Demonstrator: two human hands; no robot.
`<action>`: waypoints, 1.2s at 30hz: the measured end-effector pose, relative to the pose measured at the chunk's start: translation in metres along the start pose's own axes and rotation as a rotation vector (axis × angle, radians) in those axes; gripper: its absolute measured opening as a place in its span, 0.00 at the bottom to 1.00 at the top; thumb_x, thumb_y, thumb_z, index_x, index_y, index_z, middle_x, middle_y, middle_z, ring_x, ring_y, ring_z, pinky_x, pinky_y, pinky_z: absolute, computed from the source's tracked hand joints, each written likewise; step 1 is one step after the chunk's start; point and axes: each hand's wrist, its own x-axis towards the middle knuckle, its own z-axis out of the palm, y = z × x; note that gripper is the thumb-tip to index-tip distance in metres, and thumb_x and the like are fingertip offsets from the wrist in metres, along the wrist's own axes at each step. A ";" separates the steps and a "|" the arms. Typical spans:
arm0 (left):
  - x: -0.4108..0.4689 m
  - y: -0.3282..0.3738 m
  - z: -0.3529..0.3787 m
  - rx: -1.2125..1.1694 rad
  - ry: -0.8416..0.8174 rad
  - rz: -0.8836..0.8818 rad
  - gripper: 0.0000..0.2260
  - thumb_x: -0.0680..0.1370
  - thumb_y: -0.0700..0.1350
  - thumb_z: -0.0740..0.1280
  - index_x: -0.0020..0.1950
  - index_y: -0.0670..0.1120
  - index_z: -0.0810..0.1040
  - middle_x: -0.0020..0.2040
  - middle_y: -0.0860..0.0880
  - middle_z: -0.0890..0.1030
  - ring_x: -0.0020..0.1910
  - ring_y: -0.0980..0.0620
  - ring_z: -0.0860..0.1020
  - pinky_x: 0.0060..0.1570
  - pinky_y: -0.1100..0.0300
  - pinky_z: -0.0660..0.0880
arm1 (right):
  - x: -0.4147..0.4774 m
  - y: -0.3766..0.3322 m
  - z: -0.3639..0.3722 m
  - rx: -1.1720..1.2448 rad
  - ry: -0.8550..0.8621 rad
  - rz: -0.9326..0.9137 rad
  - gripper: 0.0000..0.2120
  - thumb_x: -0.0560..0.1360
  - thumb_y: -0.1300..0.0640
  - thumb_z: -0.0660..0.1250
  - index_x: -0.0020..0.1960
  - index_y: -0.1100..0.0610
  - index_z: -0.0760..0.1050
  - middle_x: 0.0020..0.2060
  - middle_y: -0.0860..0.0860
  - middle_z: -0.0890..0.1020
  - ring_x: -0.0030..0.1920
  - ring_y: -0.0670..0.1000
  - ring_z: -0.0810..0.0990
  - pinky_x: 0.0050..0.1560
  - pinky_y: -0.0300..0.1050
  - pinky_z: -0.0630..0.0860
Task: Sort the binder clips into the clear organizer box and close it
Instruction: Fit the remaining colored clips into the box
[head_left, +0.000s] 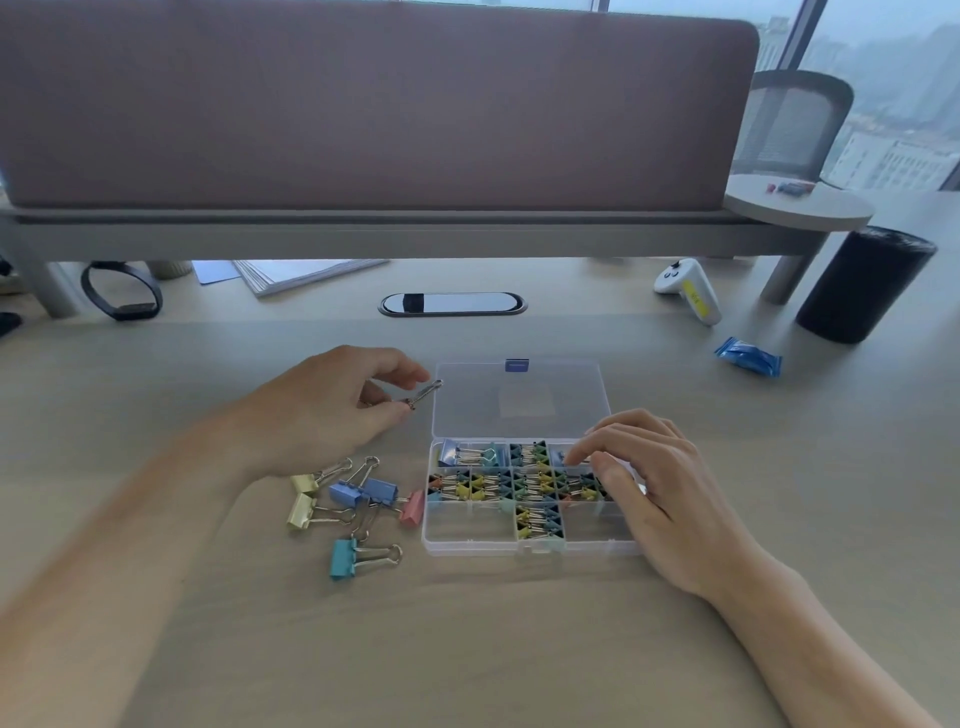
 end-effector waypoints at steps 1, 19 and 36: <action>0.000 0.001 0.001 -0.068 0.003 0.011 0.14 0.82 0.45 0.67 0.64 0.60 0.77 0.57 0.61 0.82 0.55 0.62 0.80 0.59 0.58 0.76 | 0.000 0.000 0.000 0.001 0.002 -0.001 0.14 0.82 0.56 0.60 0.49 0.47 0.84 0.47 0.36 0.82 0.57 0.43 0.77 0.61 0.32 0.66; -0.013 0.001 -0.027 -0.288 0.012 -0.013 0.03 0.73 0.43 0.77 0.43 0.47 0.85 0.41 0.48 0.87 0.38 0.54 0.83 0.42 0.67 0.76 | -0.001 0.002 0.002 0.022 0.016 -0.004 0.16 0.83 0.51 0.56 0.49 0.47 0.84 0.46 0.37 0.83 0.57 0.44 0.78 0.61 0.37 0.69; -0.034 0.015 -0.003 -0.276 -0.601 -0.222 0.11 0.84 0.42 0.63 0.47 0.39 0.82 0.43 0.42 0.86 0.43 0.48 0.86 0.42 0.56 0.82 | -0.001 0.004 0.003 0.021 0.001 0.008 0.16 0.83 0.49 0.56 0.50 0.45 0.83 0.47 0.37 0.83 0.58 0.45 0.78 0.61 0.40 0.70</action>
